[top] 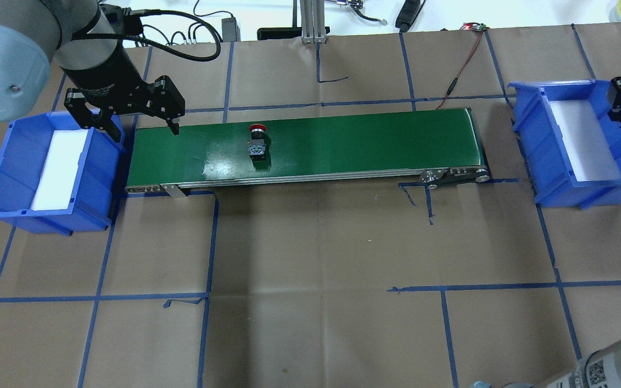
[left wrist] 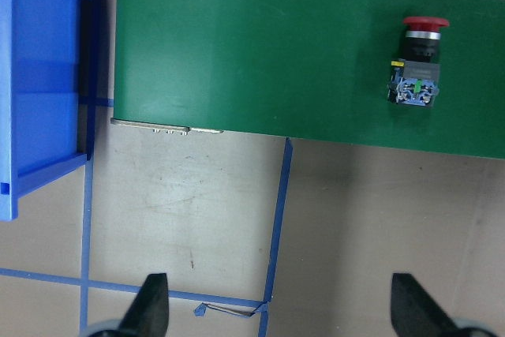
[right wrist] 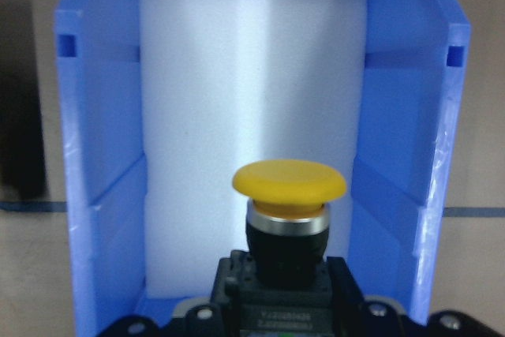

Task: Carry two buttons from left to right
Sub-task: 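Carry the yellow button to the empty blue bin and release it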

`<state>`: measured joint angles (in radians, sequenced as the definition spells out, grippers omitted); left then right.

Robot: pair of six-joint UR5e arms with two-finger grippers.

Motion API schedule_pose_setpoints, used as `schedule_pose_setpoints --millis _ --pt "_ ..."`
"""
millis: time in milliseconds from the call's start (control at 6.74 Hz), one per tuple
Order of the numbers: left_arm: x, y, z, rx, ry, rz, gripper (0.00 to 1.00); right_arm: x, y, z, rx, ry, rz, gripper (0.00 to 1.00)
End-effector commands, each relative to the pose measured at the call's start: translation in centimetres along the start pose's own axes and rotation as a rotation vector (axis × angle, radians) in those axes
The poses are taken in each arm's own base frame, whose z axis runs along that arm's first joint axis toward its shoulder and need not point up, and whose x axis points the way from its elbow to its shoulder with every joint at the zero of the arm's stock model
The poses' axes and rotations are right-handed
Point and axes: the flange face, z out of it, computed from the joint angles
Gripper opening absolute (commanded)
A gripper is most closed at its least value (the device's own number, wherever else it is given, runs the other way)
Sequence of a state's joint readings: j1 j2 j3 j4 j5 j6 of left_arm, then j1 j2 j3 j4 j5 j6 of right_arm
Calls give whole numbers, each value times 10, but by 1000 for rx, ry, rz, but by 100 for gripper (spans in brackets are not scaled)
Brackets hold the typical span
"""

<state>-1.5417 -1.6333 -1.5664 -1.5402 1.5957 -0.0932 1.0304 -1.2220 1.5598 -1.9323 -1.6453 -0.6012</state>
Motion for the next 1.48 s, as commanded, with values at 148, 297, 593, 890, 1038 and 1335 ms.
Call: schedule_pose_setpoints --millis 148,297,593,890,1038,1335 --pt "0 1 1 -2 0 1 100 -18 25 68 -14 -11 -45 3" --pt "0 2 0 0 -1 3 100 -26 32 83 -40 -30 -50 3" --pt "0 2 -1 1 -1 3 100 -30 34 113 -44 -33 -58 3" --pt "0 2 -1 2 -1 3 100 -33 38 121 -61 -44 -60 12" --pt "0 2 -1 2 -1 3 100 -32 36 117 -54 -42 -56 73" --pt "0 2 -1 1 0 1 100 -34 35 118 -38 -67 -48 100"
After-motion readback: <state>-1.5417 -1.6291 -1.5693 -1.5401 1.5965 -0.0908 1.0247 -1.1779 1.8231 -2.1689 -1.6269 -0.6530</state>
